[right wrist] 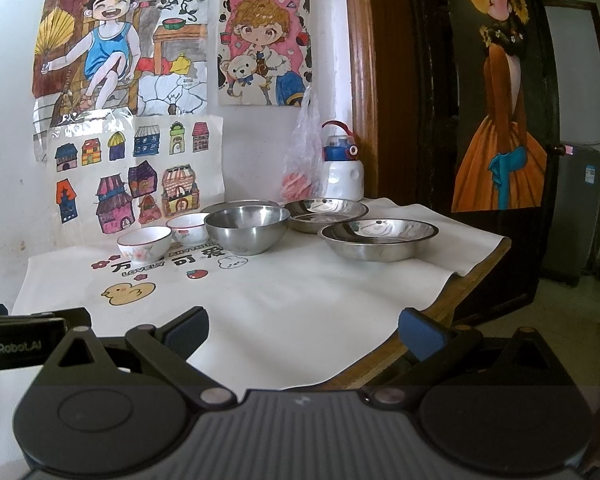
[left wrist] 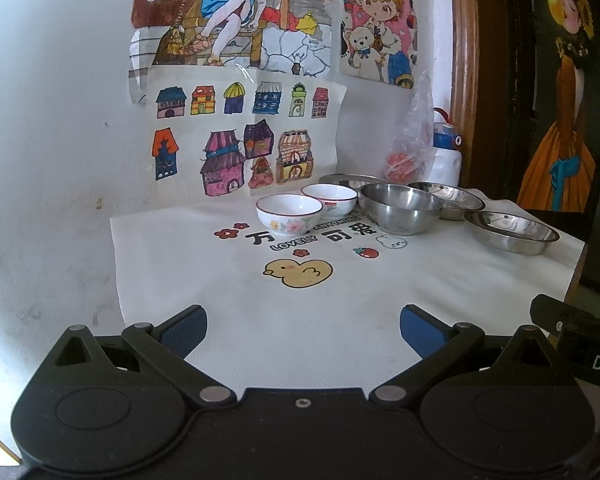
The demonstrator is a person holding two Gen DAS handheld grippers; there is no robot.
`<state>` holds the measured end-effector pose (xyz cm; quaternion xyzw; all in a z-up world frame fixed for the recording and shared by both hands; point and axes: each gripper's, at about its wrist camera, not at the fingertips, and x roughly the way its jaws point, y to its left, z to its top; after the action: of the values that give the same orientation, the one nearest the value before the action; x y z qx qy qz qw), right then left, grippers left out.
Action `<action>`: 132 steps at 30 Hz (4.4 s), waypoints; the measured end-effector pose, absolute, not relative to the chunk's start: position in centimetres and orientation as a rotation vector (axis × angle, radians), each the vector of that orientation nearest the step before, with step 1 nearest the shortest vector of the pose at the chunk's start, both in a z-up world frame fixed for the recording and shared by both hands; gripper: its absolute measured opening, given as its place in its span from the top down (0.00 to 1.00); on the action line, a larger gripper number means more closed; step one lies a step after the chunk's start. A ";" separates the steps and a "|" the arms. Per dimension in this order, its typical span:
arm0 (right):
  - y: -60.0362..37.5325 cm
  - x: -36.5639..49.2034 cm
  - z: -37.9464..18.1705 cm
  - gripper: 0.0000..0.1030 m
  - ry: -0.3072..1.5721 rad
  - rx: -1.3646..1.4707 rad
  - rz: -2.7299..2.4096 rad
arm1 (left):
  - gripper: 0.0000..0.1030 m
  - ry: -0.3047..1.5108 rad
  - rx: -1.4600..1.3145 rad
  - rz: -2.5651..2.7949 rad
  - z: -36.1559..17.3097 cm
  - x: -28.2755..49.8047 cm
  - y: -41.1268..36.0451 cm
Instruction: Organize plates and bowls
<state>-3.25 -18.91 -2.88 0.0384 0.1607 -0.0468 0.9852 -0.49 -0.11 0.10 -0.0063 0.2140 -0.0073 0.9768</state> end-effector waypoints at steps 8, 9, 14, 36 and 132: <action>-19.5 -1.6 -3.2 0.00 0.306 0.066 -0.065 | 0.01 0.449 -0.010 -0.030 0.0 1.0 -0.4; -19.8 -1.3 -3.2 0.00 0.304 0.063 -0.065 | 0.01 0.448 -0.008 -0.033 0.1 1.2 -0.5; -21.2 0.5 -3.3 0.00 0.299 0.035 -0.080 | 0.01 0.466 -0.006 -0.074 0.6 3.0 -0.9; -32.5 8.6 -4.2 0.00 0.333 0.068 -0.256 | 0.01 0.613 -0.036 -0.401 1.8 16.1 -9.6; -31.5 31.4 -2.0 0.72 0.402 -0.009 -0.131 | 0.81 0.802 -0.103 -0.317 1.8 40.1 -15.8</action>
<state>31.44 -31.52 -1.97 -0.0043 0.1997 -0.0651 0.9777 40.14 -15.76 1.75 -0.0501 0.3886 -0.1537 0.9071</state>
